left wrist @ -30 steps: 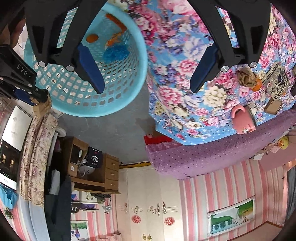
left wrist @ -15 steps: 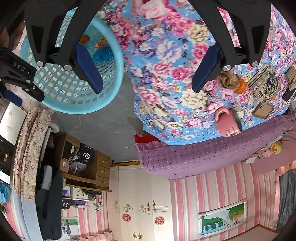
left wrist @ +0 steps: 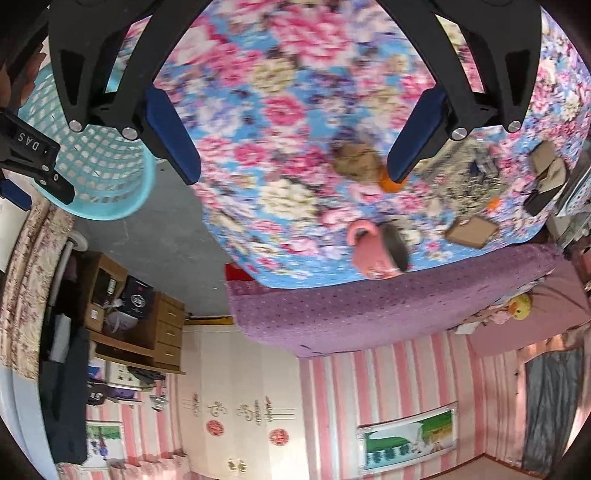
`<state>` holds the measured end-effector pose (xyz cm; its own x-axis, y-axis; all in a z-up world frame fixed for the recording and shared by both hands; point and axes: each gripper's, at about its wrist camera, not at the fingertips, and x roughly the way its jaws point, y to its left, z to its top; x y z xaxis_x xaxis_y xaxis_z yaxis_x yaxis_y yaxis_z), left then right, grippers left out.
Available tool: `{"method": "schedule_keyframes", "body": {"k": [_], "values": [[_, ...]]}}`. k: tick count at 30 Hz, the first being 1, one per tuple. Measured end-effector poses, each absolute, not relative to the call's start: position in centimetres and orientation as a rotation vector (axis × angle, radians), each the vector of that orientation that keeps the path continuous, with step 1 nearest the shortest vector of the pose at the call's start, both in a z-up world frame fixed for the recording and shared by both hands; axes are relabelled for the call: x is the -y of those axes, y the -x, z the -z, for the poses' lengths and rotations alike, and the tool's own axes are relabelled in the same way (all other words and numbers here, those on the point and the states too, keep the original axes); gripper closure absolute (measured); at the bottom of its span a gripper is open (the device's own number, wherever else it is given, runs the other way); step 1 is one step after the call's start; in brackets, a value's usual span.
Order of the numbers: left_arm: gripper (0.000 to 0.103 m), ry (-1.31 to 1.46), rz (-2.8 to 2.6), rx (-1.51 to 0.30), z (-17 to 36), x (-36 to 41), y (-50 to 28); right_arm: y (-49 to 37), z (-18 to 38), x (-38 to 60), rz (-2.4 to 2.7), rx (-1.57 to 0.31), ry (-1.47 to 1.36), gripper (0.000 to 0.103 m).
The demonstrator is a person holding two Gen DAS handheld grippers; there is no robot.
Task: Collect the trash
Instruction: 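Move both grippers back over the bed toward the printed snack bag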
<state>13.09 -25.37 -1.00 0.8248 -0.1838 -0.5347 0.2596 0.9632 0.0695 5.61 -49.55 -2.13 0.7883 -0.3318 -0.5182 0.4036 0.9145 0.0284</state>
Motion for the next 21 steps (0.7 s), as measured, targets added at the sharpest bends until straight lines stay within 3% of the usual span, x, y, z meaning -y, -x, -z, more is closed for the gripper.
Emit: {"method": "schedule_keyframes", "body": {"k": [21], "values": [[0.005,-0.101,0.051,-0.562,0.5,10.9,-17.5,-11.2,1.5,38.5,0.279,-0.528,-0.058,0.005]]}}
